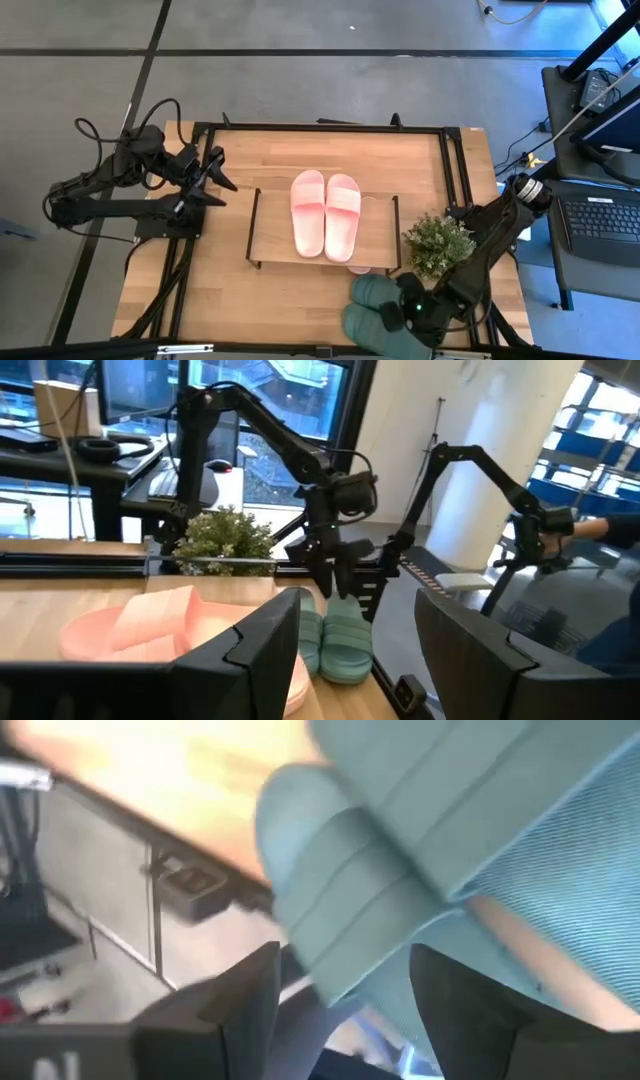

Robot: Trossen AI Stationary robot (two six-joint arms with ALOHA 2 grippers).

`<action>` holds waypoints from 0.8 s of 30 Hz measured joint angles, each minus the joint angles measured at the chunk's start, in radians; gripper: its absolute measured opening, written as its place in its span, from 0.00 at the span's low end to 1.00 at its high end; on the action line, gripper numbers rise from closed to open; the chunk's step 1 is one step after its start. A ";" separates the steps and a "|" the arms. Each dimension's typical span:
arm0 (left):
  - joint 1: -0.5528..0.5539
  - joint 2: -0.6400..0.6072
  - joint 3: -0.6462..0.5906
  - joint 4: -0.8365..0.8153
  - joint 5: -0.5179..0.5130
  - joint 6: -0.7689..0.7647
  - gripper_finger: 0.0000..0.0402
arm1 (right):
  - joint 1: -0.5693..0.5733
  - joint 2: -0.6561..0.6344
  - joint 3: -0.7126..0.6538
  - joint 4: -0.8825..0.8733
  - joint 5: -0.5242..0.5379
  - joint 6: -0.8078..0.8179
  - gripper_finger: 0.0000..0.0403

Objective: Pick and place slides into the shelf
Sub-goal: Put the green slipper under the shelf

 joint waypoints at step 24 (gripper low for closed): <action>0.000 0.000 0.000 -0.017 -0.002 0.000 0.47 | -0.037 0.001 -0.117 -0.044 0.000 0.060 0.55</action>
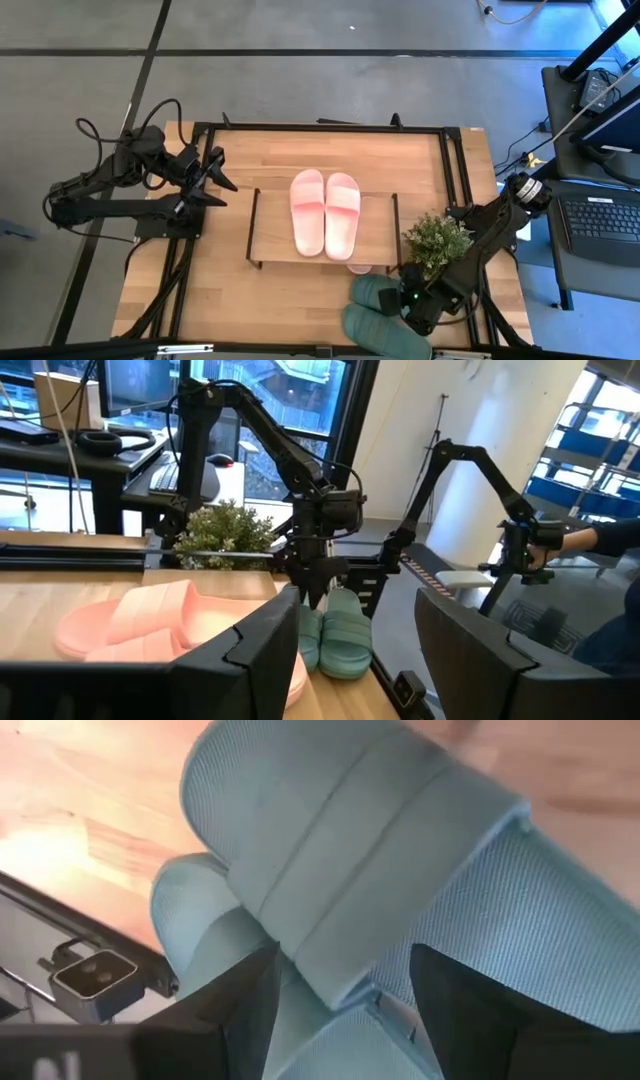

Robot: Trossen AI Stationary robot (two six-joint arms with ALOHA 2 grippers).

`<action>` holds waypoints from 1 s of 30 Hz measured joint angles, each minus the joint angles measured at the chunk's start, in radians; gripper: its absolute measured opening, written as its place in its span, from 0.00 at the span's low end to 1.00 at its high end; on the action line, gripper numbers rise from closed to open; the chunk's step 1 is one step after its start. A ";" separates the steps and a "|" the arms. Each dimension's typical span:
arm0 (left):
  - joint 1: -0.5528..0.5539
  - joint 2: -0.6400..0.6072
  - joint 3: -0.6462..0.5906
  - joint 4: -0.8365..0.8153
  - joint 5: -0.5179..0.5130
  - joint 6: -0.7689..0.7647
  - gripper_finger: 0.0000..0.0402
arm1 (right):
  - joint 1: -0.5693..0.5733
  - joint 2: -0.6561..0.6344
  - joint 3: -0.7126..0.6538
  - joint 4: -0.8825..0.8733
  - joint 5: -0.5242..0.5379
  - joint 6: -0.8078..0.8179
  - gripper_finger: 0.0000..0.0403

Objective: Pick and place slides into the shelf
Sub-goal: Put the green slipper under the shelf

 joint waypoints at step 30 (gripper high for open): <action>0.000 0.000 0.000 -0.033 -0.002 -0.001 0.47 | -0.015 0.110 0.000 0.136 0.018 -0.036 0.52</action>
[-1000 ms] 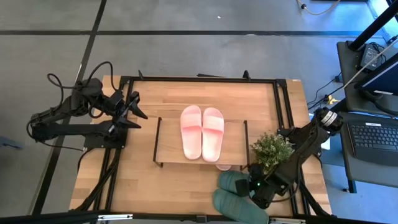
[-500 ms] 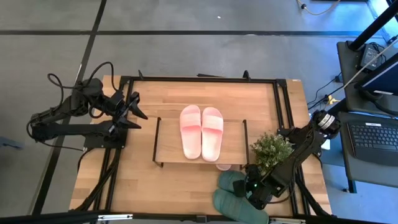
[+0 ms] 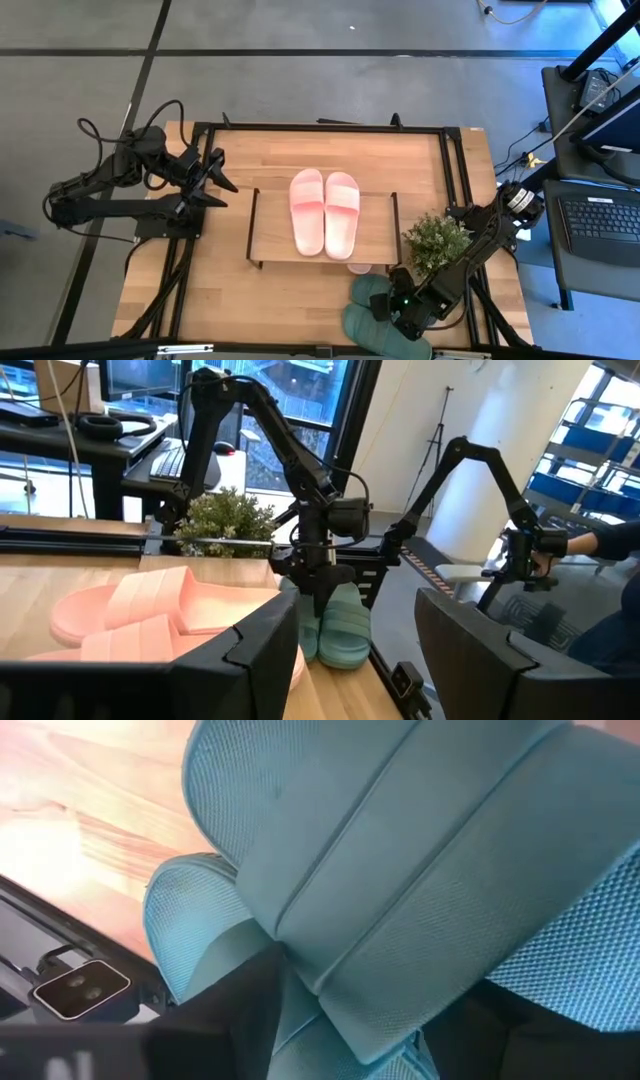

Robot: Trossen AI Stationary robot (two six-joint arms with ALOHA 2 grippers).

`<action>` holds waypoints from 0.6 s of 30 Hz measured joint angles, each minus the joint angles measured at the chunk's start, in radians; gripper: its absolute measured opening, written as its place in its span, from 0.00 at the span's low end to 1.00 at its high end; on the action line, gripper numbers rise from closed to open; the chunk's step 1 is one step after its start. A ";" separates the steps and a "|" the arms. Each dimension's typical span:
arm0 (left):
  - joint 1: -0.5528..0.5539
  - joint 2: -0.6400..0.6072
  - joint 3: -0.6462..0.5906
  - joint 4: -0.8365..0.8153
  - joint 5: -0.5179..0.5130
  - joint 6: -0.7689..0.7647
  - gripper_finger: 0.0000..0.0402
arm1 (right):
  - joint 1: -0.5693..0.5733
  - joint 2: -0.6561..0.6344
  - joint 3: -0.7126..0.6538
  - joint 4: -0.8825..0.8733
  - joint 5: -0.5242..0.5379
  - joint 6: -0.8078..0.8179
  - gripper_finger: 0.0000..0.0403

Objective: Pick and place slides into the shelf
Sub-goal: Put the green slipper under the shelf

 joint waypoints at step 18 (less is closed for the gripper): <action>0.000 0.000 0.000 -0.002 -0.002 0.004 0.47 | 0.000 -0.001 0.004 0.031 0.005 -0.053 0.04</action>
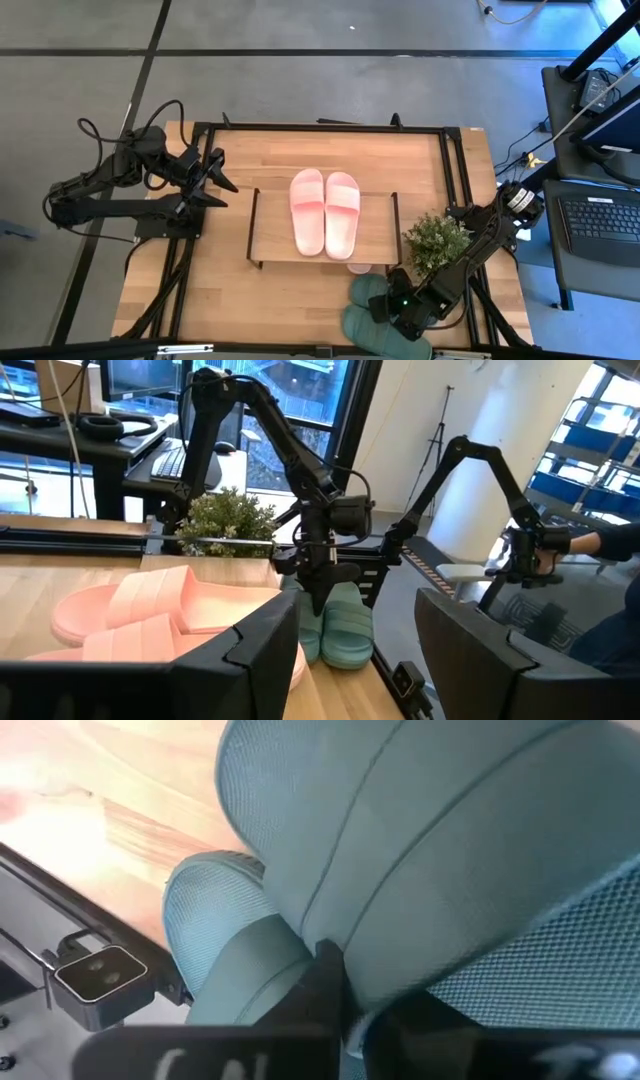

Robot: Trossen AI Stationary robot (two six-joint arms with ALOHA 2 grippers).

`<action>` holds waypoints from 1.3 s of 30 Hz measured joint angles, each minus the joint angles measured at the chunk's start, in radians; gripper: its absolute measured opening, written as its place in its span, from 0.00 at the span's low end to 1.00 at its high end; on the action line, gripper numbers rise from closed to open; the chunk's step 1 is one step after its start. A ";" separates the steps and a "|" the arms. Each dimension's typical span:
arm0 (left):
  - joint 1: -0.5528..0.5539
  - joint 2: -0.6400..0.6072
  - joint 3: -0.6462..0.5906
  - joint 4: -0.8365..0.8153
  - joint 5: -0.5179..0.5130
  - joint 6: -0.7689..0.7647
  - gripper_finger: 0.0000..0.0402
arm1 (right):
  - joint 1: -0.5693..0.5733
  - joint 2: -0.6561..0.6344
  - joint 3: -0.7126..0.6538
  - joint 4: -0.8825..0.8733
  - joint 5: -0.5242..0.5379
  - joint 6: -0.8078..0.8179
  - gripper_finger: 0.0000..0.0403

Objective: Pick and place slides into the shelf
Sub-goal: Put the green slipper under the shelf

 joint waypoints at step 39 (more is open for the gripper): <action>0.000 0.000 0.000 0.001 0.001 -0.007 0.47 | -0.012 0.001 0.723 -0.739 -0.066 -0.200 0.04</action>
